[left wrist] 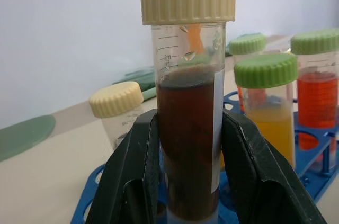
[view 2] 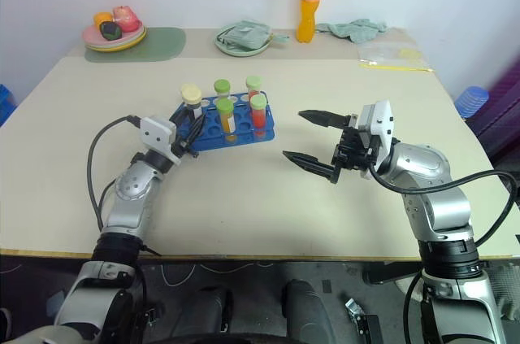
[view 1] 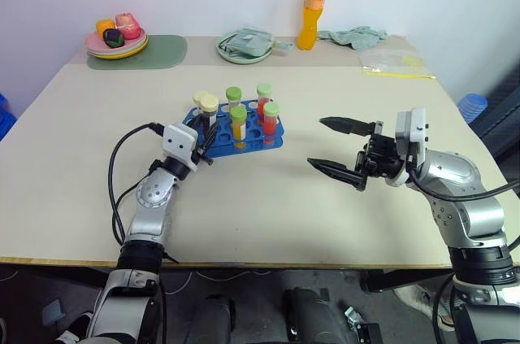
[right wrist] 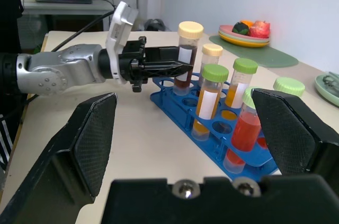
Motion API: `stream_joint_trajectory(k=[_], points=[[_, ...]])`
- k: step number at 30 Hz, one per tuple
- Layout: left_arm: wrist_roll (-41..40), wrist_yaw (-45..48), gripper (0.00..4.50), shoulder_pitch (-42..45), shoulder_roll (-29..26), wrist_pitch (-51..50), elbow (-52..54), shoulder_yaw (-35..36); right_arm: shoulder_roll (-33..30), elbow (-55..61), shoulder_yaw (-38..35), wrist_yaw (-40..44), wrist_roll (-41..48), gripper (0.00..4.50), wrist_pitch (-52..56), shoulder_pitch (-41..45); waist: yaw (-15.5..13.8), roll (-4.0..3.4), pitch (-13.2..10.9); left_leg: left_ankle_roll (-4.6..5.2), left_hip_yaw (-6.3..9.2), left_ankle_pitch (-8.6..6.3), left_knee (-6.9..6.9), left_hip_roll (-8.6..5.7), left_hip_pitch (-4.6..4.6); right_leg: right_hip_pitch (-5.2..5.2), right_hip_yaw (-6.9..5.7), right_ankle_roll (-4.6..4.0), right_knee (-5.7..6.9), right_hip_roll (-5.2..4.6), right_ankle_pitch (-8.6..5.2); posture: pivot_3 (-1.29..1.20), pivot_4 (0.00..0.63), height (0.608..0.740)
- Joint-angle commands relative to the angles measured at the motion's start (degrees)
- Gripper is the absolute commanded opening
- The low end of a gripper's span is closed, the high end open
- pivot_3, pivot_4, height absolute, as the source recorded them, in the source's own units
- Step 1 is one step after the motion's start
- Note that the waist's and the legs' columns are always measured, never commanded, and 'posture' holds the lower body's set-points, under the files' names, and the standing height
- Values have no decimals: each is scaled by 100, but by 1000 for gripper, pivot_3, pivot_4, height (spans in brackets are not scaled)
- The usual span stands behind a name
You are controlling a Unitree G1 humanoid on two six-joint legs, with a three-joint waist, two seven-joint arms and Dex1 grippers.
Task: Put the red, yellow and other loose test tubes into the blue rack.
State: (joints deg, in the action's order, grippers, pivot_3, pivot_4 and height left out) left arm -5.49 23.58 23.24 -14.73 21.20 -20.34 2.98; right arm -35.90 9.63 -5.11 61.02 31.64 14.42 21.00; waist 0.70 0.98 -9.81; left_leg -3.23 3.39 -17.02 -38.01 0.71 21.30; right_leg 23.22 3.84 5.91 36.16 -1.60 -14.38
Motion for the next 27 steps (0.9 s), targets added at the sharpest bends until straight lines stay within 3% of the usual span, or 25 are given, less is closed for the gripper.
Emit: stream_joint_trajectory(k=[1,7,10,13,17,21,27], points=[[-46,9,1685,-90,23,-69,259,-32,-88,67,-198,1,24,4500,-104,38,1,0,0,0,0,0,0,0,0,0,0,0,0,0,0,0,150,740],[-164,-92,1685,-116,148,-291,368,53,-114,16,-205,8,11,4500,-120,60,-10,0,0,0,0,0,0,0,1,0,0,0,-1,0,0,0,150,740],[-716,-88,1685,-29,297,-800,306,346,-115,14,-191,-4,6,4500,-127,58,-5,0,0,0,-1,0,0,-1,1,-1,0,0,-2,-1,0,0,150,740],[-1197,70,2519,-8,364,-1127,428,546,-104,18,-177,-11,1,4500,-134,58,4,0,0,0,1,0,0,0,1,-1,-1,0,-1,0,0,0,150,740],[-1148,101,4463,7,317,-1085,503,546,-88,4,-162,-13,-2,4500,-146,74,12,0,0,0,2,0,0,0,-1,0,-1,0,0,2,0,0,150,740],[-1190,230,4463,-99,182,-1119,802,573,-74,6,-154,-10,14,4500,-147,71,5,0,0,0,1,0,0,0,1,-1,-1,0,-2,2,0,0,150,740],[-1600,514,4463,-604,-513,-1762,1526,971,-14,-130,-112,23,-22,4500,-239,73,38,0,0,0,2,0,2,2,-2,0,0,0,0,3,-1,0,150,740]])
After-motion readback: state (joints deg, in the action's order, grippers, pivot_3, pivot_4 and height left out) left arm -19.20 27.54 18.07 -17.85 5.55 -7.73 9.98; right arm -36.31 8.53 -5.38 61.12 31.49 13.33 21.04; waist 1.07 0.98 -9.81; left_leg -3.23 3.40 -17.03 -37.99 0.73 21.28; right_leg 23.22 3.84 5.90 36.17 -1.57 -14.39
